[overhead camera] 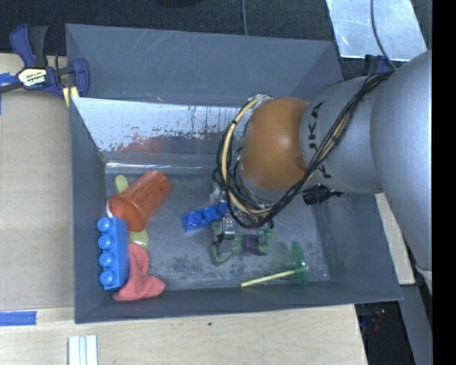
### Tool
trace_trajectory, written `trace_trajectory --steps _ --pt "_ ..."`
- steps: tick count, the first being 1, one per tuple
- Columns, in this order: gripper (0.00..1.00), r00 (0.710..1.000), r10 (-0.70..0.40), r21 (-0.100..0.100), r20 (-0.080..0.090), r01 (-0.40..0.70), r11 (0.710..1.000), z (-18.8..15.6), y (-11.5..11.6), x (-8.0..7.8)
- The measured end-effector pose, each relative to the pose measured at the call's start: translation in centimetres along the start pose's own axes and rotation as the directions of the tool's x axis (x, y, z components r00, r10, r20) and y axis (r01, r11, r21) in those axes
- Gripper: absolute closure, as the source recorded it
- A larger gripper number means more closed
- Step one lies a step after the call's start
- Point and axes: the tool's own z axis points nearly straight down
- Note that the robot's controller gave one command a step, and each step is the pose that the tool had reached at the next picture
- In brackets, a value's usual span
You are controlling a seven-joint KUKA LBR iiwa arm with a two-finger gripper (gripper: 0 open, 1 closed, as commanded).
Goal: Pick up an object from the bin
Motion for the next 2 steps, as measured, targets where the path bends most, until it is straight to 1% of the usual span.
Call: trace_trajectory --steps 2 --pt "1.0 1.0 0.0 0.0 0.0 0.0 1.0 0.0 0.0 -0.01"
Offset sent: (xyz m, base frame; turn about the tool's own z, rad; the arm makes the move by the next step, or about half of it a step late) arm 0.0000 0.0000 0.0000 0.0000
